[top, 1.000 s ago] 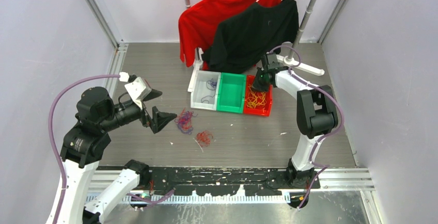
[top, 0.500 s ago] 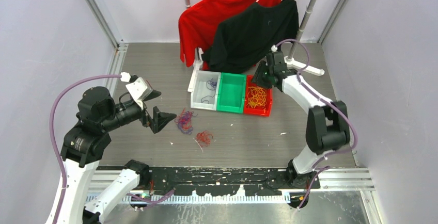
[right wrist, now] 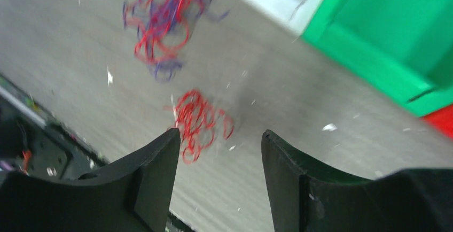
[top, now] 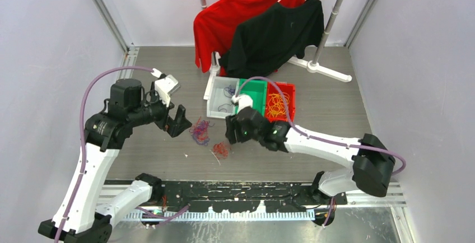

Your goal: Untangle the cables

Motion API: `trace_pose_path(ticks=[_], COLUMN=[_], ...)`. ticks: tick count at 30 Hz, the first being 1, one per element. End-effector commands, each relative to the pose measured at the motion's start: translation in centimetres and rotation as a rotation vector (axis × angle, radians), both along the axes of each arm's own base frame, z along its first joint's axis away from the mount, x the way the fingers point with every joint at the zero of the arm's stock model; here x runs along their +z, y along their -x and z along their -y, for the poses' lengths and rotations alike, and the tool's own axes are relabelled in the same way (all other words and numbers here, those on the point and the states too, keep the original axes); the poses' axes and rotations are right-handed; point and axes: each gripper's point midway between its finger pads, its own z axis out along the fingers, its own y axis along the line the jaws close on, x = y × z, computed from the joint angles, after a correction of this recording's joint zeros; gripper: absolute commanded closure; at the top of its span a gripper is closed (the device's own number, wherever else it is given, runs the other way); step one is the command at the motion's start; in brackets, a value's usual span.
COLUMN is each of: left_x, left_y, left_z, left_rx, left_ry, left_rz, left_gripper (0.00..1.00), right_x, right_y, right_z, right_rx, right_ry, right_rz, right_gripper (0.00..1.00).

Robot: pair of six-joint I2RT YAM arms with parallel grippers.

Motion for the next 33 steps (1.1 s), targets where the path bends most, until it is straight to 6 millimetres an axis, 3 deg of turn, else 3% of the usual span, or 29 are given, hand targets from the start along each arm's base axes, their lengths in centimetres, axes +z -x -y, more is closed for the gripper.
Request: trace_pose_path(ticks=[1, 5, 13, 17, 20, 22, 28, 33], left_x=[0.7, 0.0, -2.0, -2.5, -2.6, -2.6, -3.4, -2.6], left_y=[0.2, 0.5, 1.5, 2.0, 2.4, 2.7, 3.3, 4.0], left_z=[-0.1, -0.1, -0.2, -0.2, -0.1, -0.1, 0.0, 0.7], left_rx=[0.004, -0.011, -0.035, -0.059, -0.081, -0.097, -0.129, -0.175], left_ry=[0.009, 0.002, -0.002, -0.013, -0.019, -0.021, -0.029, 0.008], left_rz=[0.030, 0.016, 0.003, -0.004, -0.005, -0.006, -0.028, -0.014], left_gripper=[0.00, 0.01, 0.02, 0.03, 0.03, 0.04, 0.05, 0.05], right_x=[-1.1, -3.5, -4.3, -5.6, -6.0, -5.3, -0.1, 3.0], right_y=[2.0, 3.0, 2.3, 2.1, 2.5, 2.8, 4.4, 5.1], right_z=[-3.5, -4.9, -6.9, -7.4, -6.6, -5.8, -4.1, -3.6], right_rx=[0.071, 0.109, 0.110, 0.113, 0.097, 0.094, 0.131, 0.122], right_ry=[0.001, 0.033, 0.001, 0.032, 0.062, 0.048, -0.004, -0.060], right_rz=[0.050, 0.010, 0.011, -0.012, -0.039, -0.032, -0.013, -0.027], right_gripper=[0.39, 0.43, 0.53, 0.67, 0.87, 0.98, 0.99, 0.99])
